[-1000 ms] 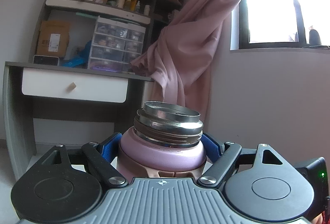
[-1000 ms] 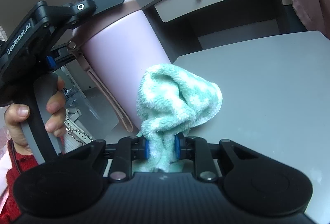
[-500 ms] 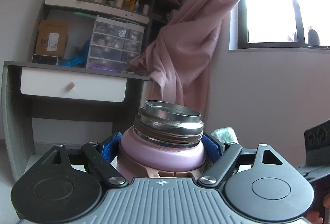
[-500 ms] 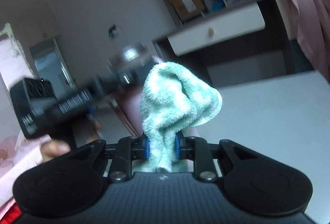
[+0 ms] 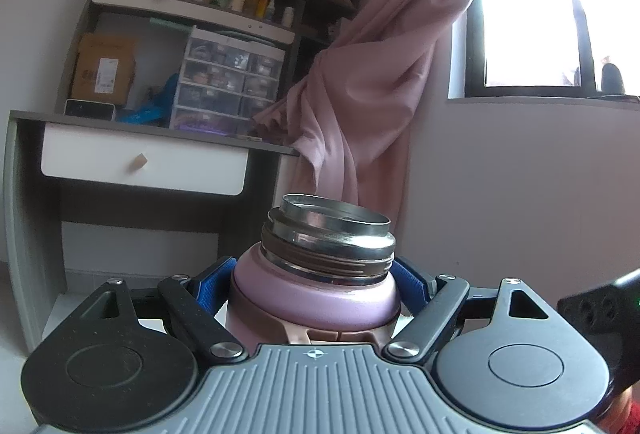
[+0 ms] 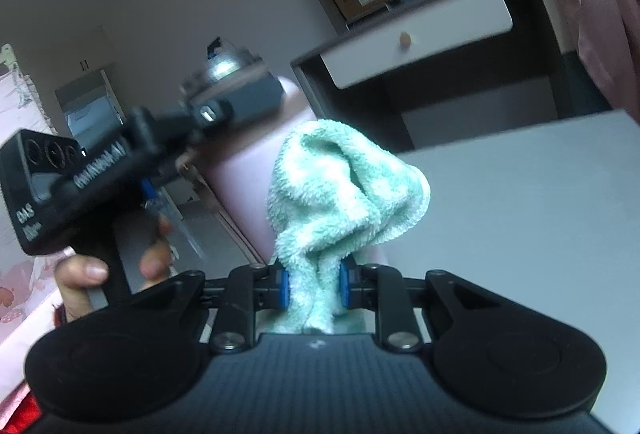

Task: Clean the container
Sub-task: 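Wipe the tilted bottle's shoulder with the towel in the right gripper, then sweep the towel across the bottle body with the right gripper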

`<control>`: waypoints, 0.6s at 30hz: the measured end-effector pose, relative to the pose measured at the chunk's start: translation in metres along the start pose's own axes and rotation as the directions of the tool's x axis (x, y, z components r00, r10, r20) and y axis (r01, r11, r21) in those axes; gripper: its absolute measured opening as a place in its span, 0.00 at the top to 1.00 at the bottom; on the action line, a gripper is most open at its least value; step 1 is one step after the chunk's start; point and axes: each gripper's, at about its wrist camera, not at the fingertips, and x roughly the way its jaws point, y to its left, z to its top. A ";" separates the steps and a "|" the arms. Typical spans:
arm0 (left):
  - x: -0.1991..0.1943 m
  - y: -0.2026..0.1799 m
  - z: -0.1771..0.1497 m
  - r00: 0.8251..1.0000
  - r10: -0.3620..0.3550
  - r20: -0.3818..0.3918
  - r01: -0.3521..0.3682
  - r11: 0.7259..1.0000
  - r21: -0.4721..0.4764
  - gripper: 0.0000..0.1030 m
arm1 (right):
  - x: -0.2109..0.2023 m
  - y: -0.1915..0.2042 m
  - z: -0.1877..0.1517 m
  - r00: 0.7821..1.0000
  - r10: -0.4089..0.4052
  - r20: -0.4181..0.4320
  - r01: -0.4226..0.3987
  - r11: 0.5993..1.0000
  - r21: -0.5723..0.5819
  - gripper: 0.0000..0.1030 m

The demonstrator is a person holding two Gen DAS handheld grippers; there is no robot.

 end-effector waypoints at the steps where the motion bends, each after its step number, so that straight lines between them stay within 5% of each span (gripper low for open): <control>1: 0.000 0.000 0.000 1.000 -0.001 0.000 0.001 1.000 -0.001 0.19 | 0.003 -0.002 -0.002 1.000 -0.001 -0.011 0.001 1.000 0.007 0.78; 18: 0.001 -0.003 -0.002 1.000 -0.004 0.001 0.004 1.000 -0.005 0.19 | 0.019 -0.007 -0.019 0.993 -0.038 -0.111 0.040 0.999 0.017 0.78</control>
